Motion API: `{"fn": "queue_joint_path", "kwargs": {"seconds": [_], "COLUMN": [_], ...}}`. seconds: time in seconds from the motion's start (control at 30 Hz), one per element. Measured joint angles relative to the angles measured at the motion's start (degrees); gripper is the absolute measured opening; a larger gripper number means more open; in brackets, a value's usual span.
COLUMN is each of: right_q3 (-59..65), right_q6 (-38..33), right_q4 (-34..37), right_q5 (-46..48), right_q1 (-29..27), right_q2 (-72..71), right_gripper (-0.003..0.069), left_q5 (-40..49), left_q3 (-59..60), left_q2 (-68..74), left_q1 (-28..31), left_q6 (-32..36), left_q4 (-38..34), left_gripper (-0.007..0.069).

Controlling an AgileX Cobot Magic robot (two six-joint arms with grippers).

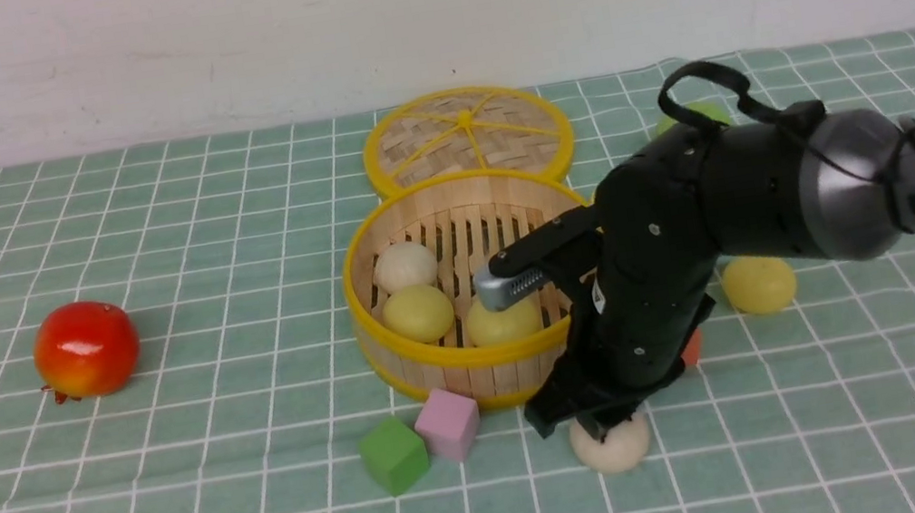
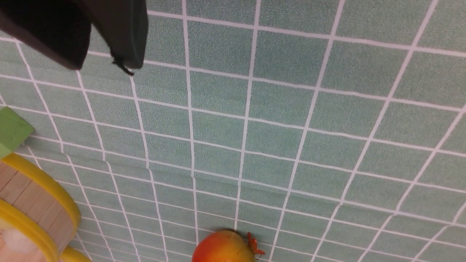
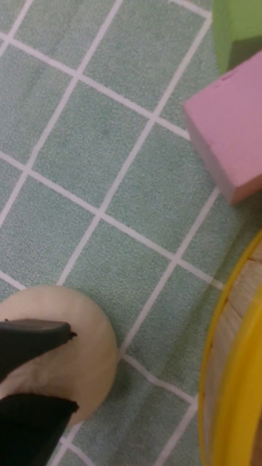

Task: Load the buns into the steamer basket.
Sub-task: Use the right arm to grab a steamed stuffed bun, then use the right arm to put the steamed stuffed bun into the steamer

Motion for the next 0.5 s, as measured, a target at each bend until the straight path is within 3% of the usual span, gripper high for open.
{"fn": "queue_joint_path", "kwargs": {"seconds": [0.13, 0.33, 0.5], "right_q3": [-0.1, -0.2, -0.3], "right_q6": [0.0, 0.0, 0.0], "right_q4": [0.0, 0.0, 0.0], "right_q5": [0.7, 1.1, 2.4], "right_q1": [0.0, 0.0, 0.0], "right_q2": [0.3, 0.3, -0.3], "right_gripper": [0.0220, 0.0026, 0.0006], "left_q5": [0.0, 0.0, 0.0], "left_q3": [0.0, 0.0, 0.0], "left_q2": [0.0, 0.0, 0.0], "left_q1": [0.0, 0.0, 0.0], "left_q6": [0.0, 0.0, 0.0], "left_q4": [0.0, 0.0, 0.0], "left_gripper": [0.0161, 0.0165, 0.0165]}}
